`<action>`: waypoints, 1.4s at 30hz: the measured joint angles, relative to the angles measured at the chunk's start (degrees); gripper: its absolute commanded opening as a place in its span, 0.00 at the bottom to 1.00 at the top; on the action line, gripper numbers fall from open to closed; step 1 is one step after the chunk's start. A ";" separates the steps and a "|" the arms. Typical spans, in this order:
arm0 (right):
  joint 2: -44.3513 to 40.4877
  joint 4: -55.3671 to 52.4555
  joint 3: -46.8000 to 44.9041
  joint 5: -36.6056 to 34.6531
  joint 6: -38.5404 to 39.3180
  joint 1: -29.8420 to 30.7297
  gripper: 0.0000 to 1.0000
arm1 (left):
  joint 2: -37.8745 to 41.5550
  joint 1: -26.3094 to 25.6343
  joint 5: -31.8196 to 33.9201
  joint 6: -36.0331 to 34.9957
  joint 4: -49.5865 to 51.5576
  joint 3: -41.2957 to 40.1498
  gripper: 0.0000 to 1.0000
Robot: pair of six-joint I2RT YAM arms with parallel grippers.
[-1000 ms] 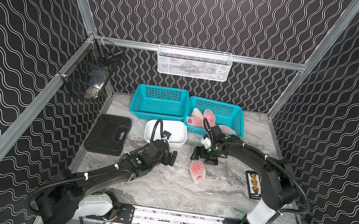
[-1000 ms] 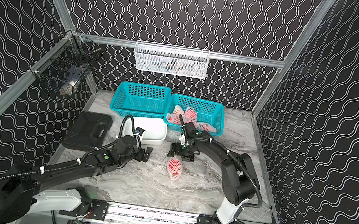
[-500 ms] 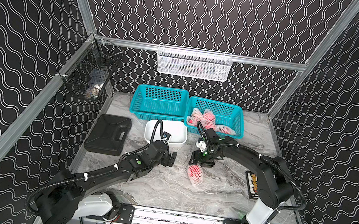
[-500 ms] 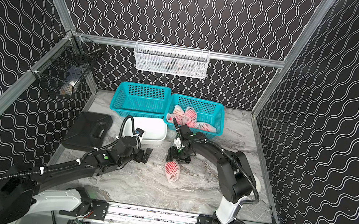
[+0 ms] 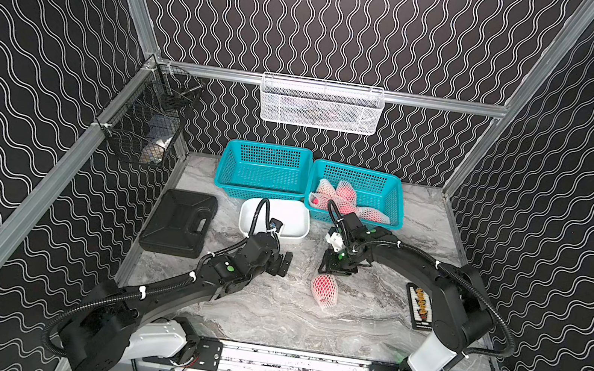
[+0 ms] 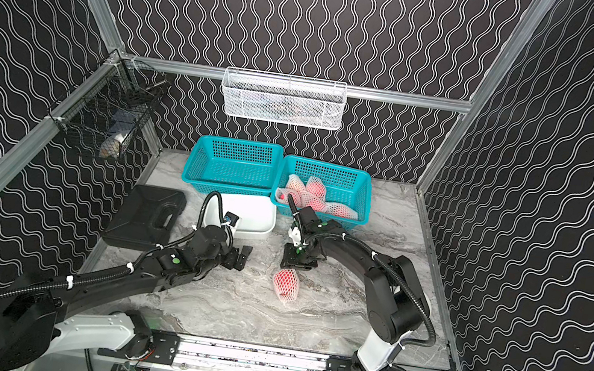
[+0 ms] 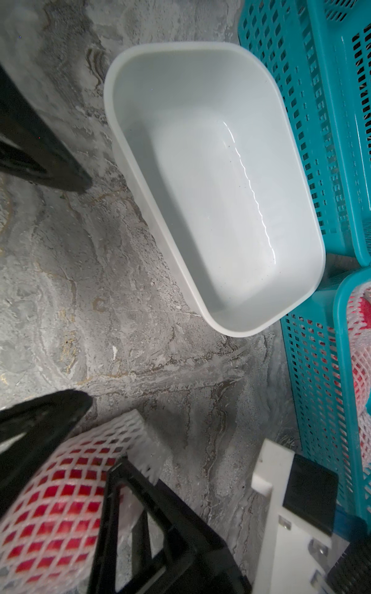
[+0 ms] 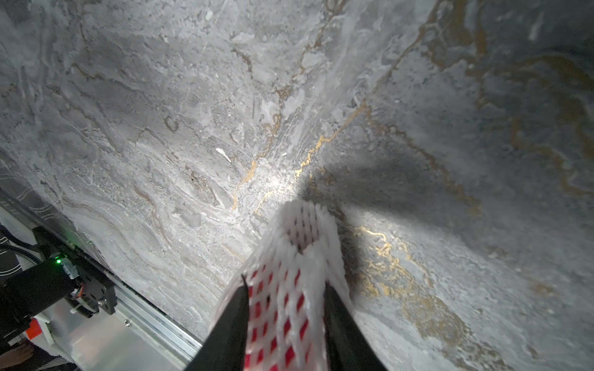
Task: Remove foam nets from apples
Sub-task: Remove the foam net from the apple.
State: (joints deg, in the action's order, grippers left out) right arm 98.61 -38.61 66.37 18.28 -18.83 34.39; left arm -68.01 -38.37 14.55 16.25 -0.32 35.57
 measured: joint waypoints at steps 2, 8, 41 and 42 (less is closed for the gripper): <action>-0.66 0.09 -0.46 0.00 0.02 0.00 0.29 | 0.02 0.00 0.00 -0.02 0.22 0.09 1.00; -3.10 1.68 -1.07 0.04 0.35 0.00 0.19 | 0.22 -0.02 0.13 -0.83 0.39 0.50 1.00; -16.81 28.37 -18.36 0.11 1.84 0.52 0.04 | -0.39 -0.13 0.20 -1.36 0.26 2.03 1.00; -17.90 30.58 -19.78 -0.02 1.62 0.68 0.04 | -0.50 -0.13 0.20 -1.36 0.26 2.16 1.00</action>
State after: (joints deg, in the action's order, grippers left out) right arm 80.71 -8.03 46.59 18.26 -17.21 35.07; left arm -68.51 -38.50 14.74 14.90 -0.05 37.74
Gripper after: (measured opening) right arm 0.049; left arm 0.996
